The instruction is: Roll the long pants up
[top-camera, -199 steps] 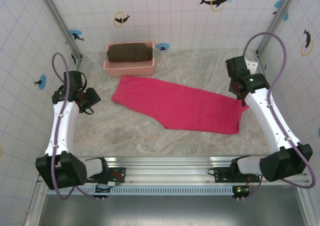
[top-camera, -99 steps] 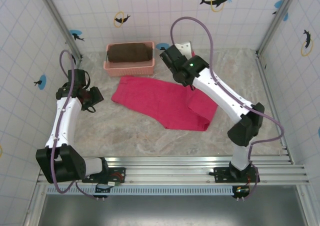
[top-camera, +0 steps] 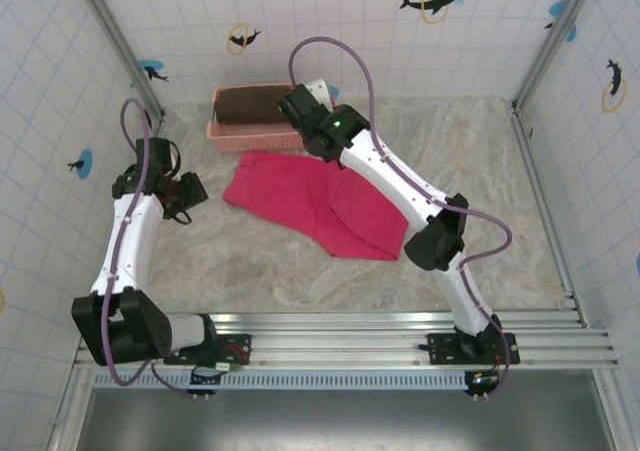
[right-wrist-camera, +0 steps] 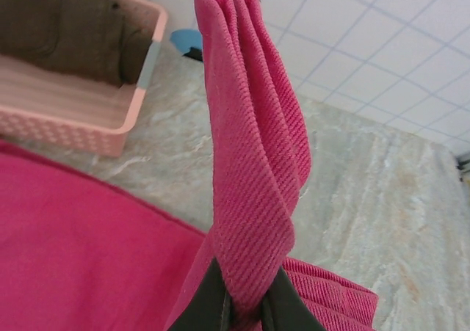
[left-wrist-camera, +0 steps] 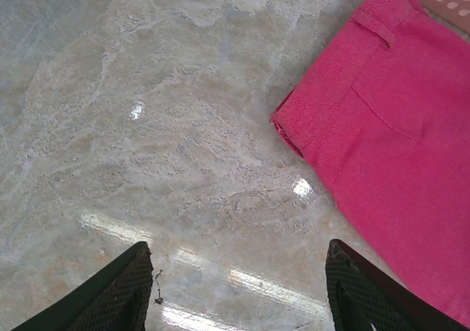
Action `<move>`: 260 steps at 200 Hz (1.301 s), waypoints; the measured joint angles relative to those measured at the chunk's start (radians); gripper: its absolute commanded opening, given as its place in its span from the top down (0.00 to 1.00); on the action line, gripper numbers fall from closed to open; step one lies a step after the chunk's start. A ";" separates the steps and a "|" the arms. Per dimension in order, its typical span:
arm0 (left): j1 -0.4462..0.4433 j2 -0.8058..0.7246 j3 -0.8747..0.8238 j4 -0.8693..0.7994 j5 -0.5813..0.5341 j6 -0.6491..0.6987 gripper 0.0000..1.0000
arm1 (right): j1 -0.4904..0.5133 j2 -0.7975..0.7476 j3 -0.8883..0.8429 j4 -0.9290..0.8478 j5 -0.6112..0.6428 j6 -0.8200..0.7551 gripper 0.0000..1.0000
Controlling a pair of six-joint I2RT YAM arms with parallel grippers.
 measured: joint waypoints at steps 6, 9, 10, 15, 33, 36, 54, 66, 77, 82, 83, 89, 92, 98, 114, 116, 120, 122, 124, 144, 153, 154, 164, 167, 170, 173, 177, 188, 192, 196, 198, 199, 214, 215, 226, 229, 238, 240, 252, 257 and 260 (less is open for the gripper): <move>0.000 0.000 0.000 0.000 0.000 0.000 0.37 | 0.000 0.003 0.000 0.000 -0.016 -0.005 1.00; 0.000 0.000 0.000 0.000 0.000 0.000 0.37 | 0.001 0.003 0.000 -0.001 -0.024 -0.009 1.00; 0.000 0.000 0.000 0.000 0.000 0.000 0.37 | 0.001 0.004 0.000 -0.001 -0.029 -0.009 1.00; 0.000 0.000 0.000 0.000 0.000 0.000 0.37 | 0.003 0.004 0.000 0.000 -0.042 -0.014 1.00; 0.000 -0.003 -0.001 0.000 -0.001 0.000 0.37 | 0.009 0.003 -0.003 0.012 -0.082 -0.027 1.00; 0.000 -0.005 -0.003 0.000 -0.001 0.000 0.37 | 0.010 0.002 -0.007 0.018 -0.090 -0.030 1.00; 0.000 -0.016 -0.014 -0.003 -0.006 0.000 0.37 | 0.014 -0.002 -0.026 0.039 -0.134 -0.042 1.00; 0.000 -0.020 -0.016 -0.005 -0.010 0.000 0.37 | 0.014 -0.001 -0.029 0.047 -0.163 -0.053 1.00; 0.000 -0.022 -0.016 -0.005 -0.013 0.000 0.37 | 0.014 -0.002 -0.027 0.054 -0.183 -0.059 1.00; 0.000 -0.022 -0.016 -0.005 -0.014 0.000 0.37 | 0.014 -0.001 -0.023 0.056 -0.193 -0.062 1.00; 0.000 -0.022 -0.016 -0.005 -0.015 0.000 0.37 | 0.014 -0.001 -0.022 0.056 -0.194 -0.061 1.00; 0.000 -0.023 -0.016 -0.005 -0.017 0.000 0.37 | 0.014 -0.001 -0.016 0.058 -0.205 -0.063 1.00; 0.000 -0.023 -0.016 -0.004 -0.018 0.000 0.37 | 0.014 -0.001 -0.013 0.059 -0.210 -0.063 1.00; 0.000 -0.023 -0.016 -0.005 -0.019 0.000 0.37 | 0.014 0.000 -0.005 0.058 -0.218 -0.065 1.00; 0.000 -0.025 -0.016 -0.005 -0.020 0.000 0.37 | 0.012 0.000 0.016 0.061 -0.242 -0.068 1.00; 0.000 -0.026 -0.016 -0.005 -0.021 0.000 0.36 | 0.011 0.000 0.019 0.061 -0.246 -0.068 1.00; 0.000 -0.027 -0.016 -0.005 -0.021 0.000 0.36 | 0.009 0.000 0.023 0.064 -0.252 -0.069 1.00; 0.000 -0.027 -0.016 -0.005 -0.023 0.000 0.37 | 0.008 0.000 0.024 0.066 -0.257 -0.069 1.00; 0.000 -0.028 -0.016 -0.005 -0.024 0.000 0.37 | 0.008 0.000 0.026 0.068 -0.261 -0.069 1.00; 0.000 -0.033 -0.016 -0.005 -0.028 -0.001 0.37 | -0.003 0.003 0.034 0.085 -0.305 -0.069 1.00; 0.000 -0.035 -0.018 -0.004 -0.028 -0.001 0.37 | -0.011 0.010 0.043 0.088 -0.328 -0.069 1.00; 0.000 -0.035 -0.018 -0.005 -0.028 -0.001 0.36 | -0.012 0.011 0.044 0.088 -0.330 -0.069 1.00; 0.000 -0.038 -0.020 -0.005 -0.031 -0.001 0.36 | -0.021 0.022 0.054 0.095 -0.355 -0.068 1.00; 0.000 -0.039 -0.021 -0.005 -0.031 -0.001 0.37 | -0.023 0.026 0.055 0.097 -0.363 -0.067 1.00; 0.000 -0.039 -0.022 -0.005 -0.032 -0.001 0.36 | -0.027 0.032 0.058 0.099 -0.370 -0.066 1.00; 0.000 -0.040 -0.022 -0.005 -0.032 -0.001 0.36 | -0.029 0.037 0.060 0.101 -0.376 -0.065 1.00; 0.000 -0.040 -0.023 -0.005 -0.033 -0.001 0.36 | -0.033 0.042 0.062 0.104 -0.383 -0.065 1.00; 0.000 -0.042 -0.023 -0.005 -0.036 -0.001 0.37 | -0.040 0.064 0.063 0.111 -0.402 -0.062 1.00; 0.000 -0.043 -0.023 -0.005 -0.037 -0.001 0.37 | -0.044 0.072 0.063 0.111 -0.408 -0.061 1.00; 0.000 -0.043 -0.023 -0.005 -0.039 -0.002 0.36 | -0.046 0.081 0.063 0.112 -0.414 -0.059 1.00; 0.000 -0.044 -0.023 -0.005 -0.039 -0.002 0.36 | -0.047 0.085 0.063 0.111 -0.416 -0.059 1.00; 0.000 -0.045 -0.023 -0.005 -0.039 -0.002 0.36 | -0.048 0.087 0.063 0.111 -0.418 -0.058 1.00; 0.000 -0.048 -0.023 -0.005 -0.042 -0.002 0.37 | -0.056 0.122 0.064 0.111 -0.439 -0.052 1.00; 0.000 -0.048 -0.023 -0.005 -0.042 -0.002 0.37 | -0.056 0.124 0.063 0.112 -0.441 -0.052 1.00; 0.000 -0.050 -0.023 -0.006 -0.043 -0.002 0.37 | -0.059 0.148 0.063 0.115 -0.457 -0.047 1.00; 0.000 -0.051 -0.023 -0.007 -0.044 -0.002 0.36 | -0.060 0.153 0.063 0.117 -0.462 -0.047 1.00; 0.000 -0.051 -0.023 -0.009 -0.046 -0.002 0.37 | -0.061 0.167 0.063 0.122 -0.474 -0.043 1.00; 0.000 -0.051 -0.023 -0.009 -0.046 -0.002 0.36 | -0.061 0.171 0.063 0.124 -0.478 -0.042 1.00; 0.000 -0.051 -0.023 -0.012 -0.047 -0.002 0.37 | -0.061 0.183 0.064 0.132 -0.497 -0.036 1.00; 0.000 -0.051 -0.023 -0.013 -0.048 -0.002 0.37 | -0.061 0.185 0.064 0.137 -0.504 -0.035 1.00; 0.000 -0.051 -0.023 -0.013 -0.049 -0.002 0.37 | -0.061 0.187 0.063 0.140 -0.509 -0.033 1.00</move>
